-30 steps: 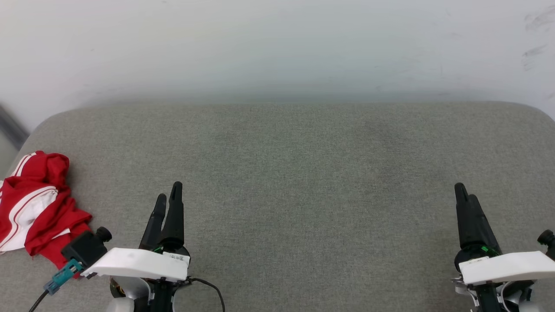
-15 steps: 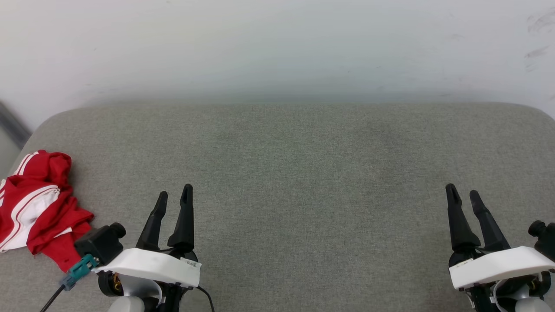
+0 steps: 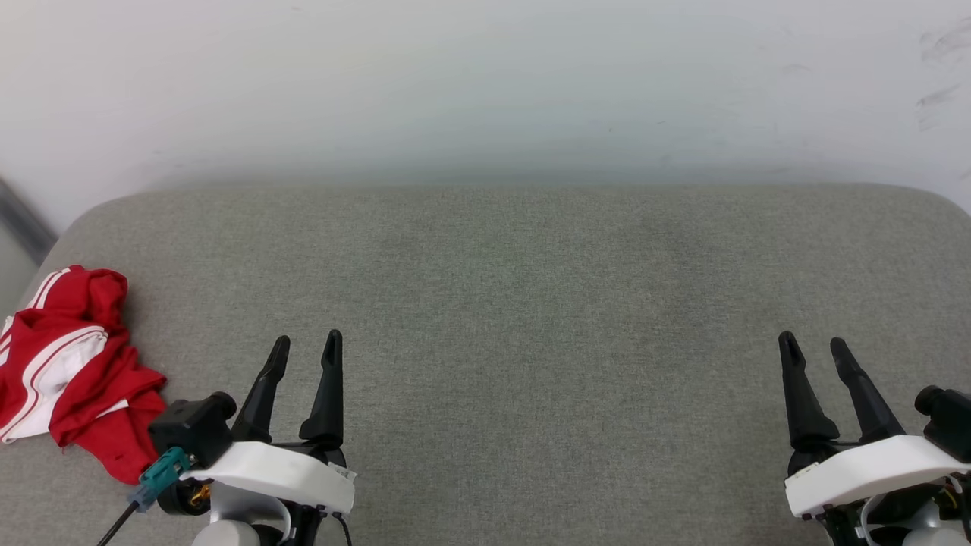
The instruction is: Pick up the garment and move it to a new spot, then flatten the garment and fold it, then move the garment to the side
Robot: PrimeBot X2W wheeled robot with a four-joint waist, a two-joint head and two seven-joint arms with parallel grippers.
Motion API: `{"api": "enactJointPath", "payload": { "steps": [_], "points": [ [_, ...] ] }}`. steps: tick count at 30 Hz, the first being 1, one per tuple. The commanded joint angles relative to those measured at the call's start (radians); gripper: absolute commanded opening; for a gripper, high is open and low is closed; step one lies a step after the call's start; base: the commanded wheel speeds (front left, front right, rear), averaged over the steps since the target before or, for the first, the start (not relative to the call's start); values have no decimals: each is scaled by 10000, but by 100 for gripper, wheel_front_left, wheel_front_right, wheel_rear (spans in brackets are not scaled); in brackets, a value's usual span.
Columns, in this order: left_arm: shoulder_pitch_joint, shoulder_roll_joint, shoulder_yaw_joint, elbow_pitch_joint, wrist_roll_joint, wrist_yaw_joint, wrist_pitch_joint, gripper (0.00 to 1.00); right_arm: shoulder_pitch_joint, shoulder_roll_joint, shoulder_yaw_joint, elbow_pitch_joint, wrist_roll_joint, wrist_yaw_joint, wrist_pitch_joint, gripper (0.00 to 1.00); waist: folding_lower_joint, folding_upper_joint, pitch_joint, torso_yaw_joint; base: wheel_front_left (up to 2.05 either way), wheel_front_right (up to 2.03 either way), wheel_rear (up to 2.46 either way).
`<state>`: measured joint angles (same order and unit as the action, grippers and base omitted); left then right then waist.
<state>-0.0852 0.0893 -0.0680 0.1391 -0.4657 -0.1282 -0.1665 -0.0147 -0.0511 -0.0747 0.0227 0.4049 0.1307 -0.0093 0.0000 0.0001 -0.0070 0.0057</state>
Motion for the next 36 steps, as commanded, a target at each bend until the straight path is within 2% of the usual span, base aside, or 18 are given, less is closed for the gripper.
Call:
{"api": "enactJointPath", "payload": {
  "steps": [1, 19, 36],
  "points": [
    [4, 84, -33, -28, 307, -27, -93, 100, 26, 6, -13, -171, -274, 0, -6, 100, 0, -1, -7, 3, 0, 0, 0],
    [57, 71, -139, 248, 1885, -30, -506, 100, 174, 10, -104, -442, -1871, -1, -13, 100, 0, -1, -2, 26, 0, 0, 0],
    [12, -45, -36, 566, 2713, -35, -809, 100, 236, 14, -200, -479, -2717, -1, -202, 100, 0, -1, 51, -24, 0, 0, 0]
  ]
}}
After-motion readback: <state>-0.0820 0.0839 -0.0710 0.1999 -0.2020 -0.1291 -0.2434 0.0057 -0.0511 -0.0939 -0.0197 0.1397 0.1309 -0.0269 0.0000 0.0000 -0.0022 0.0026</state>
